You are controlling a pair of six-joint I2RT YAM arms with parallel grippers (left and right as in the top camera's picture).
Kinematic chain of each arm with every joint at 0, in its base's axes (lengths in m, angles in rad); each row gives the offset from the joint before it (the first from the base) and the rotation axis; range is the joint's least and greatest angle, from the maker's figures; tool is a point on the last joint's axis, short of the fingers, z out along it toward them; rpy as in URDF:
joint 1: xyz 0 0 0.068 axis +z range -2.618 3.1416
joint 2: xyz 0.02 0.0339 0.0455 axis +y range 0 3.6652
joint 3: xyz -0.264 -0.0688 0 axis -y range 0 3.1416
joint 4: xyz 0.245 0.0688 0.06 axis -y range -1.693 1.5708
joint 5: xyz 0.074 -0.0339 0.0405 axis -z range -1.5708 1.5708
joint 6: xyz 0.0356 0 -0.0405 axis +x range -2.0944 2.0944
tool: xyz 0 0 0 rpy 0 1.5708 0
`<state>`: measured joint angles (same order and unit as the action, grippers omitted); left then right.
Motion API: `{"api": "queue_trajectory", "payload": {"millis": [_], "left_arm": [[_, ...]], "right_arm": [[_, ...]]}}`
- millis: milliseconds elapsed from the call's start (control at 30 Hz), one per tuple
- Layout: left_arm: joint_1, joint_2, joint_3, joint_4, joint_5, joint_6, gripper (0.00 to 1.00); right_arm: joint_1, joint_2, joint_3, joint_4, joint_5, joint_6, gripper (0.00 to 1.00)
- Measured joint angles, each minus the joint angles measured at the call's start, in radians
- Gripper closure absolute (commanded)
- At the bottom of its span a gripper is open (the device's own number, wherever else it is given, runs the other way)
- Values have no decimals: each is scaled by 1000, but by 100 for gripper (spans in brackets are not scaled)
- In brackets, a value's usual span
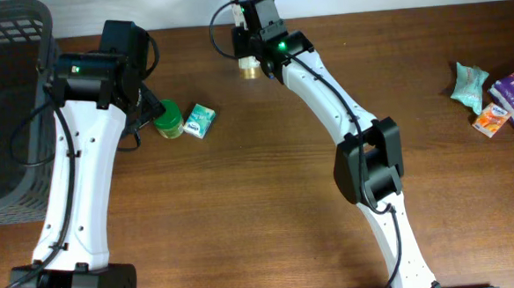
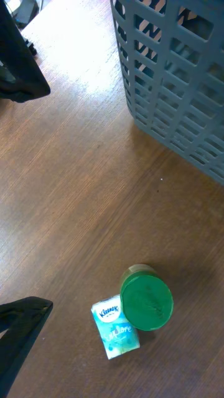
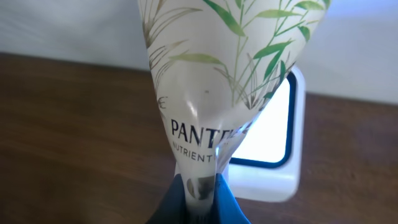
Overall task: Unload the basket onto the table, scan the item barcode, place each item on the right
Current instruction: 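Lift the Pantene tube up toward the barcode scanner, then carry the Pantene tube right and release it beside the other packs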
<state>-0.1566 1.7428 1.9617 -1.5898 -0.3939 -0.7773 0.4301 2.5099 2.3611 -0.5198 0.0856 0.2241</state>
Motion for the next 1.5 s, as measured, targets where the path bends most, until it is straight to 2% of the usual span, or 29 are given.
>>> {"api": "queue_trajectory", "payload": {"millis": [200,467,567,700,867,1033,1100,1367,1500], "left_arm": [[0,0,0,0,0,0,1],[0,0,0,0,0,0,1],[0,0,0,0,0,0,1],[0,0,0,0,0,0,1],[0,0,0,0,0,0,1],[0,0,0,0,0,0,1],[0,0,0,0,0,0,1],[0,0,0,0,0,0,1],[0,0,0,0,0,0,1]], "right_arm": [[-78,14,-9,-68,29,0,96],[-189,-80,-9,-332,92,0,96],[-264,-150,-6,-483,172,0,96],[-484,-166,-9,-700,303,0,96],[-724,-166,-9,-740,280,0,96],[-845,-163,-9,-740,195,0,95],[-859,-153,-9,-737,188,0,89],[-864,-83,-9,-722,185,-5,87],[-863,-83,-9,-765,181,-9,79]]}}
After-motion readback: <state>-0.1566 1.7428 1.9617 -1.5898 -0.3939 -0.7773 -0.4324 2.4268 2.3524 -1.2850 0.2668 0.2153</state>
